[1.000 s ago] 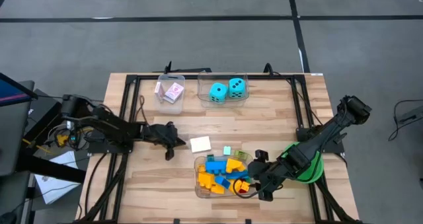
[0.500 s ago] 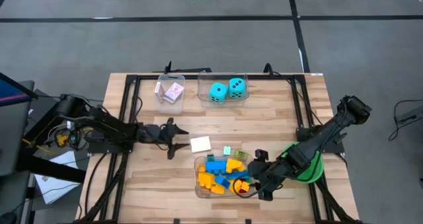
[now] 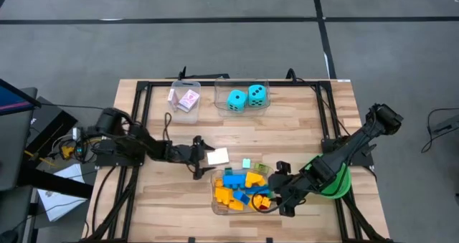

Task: Pick & Place Toys
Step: Put the orange deck of cards box into the white bin

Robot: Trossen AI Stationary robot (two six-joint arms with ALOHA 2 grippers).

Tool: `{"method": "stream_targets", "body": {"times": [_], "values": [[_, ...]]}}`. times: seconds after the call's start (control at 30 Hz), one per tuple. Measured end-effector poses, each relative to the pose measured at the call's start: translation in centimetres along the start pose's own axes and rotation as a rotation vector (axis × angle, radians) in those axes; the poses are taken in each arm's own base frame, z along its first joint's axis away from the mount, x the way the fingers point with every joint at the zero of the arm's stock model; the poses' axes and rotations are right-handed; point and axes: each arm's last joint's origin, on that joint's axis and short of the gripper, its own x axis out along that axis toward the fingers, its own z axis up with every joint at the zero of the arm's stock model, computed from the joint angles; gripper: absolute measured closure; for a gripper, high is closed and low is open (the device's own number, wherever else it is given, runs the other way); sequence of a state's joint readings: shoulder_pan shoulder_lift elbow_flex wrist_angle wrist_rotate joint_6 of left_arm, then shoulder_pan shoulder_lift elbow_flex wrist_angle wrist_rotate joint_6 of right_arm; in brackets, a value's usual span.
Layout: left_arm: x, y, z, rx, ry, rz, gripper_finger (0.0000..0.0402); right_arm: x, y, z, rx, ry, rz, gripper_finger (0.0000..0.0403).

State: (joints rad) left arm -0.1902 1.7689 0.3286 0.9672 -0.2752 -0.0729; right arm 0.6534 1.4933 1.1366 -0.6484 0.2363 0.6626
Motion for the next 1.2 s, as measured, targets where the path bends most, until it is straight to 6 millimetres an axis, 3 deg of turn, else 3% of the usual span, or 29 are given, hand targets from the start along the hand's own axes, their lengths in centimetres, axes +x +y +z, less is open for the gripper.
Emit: {"method": "stream_targets", "body": {"times": [0.2,0.53,0.9,1.2], "values": [[1.2,-0.2,-1.0,-0.014,0.035,0.034,0.0007,-0.1,0.2,-0.1,-0.007,0.003,0.003,0.0168],[1.2,0.0,-1.3,-0.023,0.056,0.057,0.0034,0.0,0.1,-0.2,-0.006,0.003,0.002,0.0168],[1.1,0.7,-1.9,-0.033,0.088,0.134,0.0026,0.0,0.1,-0.2,-0.006,0.003,0.002,0.0168],[1.1,0.8,-1.8,-0.029,0.068,0.140,0.0052,0.0,0.1,-0.1,-0.005,0.003,0.001,0.0168]]}}
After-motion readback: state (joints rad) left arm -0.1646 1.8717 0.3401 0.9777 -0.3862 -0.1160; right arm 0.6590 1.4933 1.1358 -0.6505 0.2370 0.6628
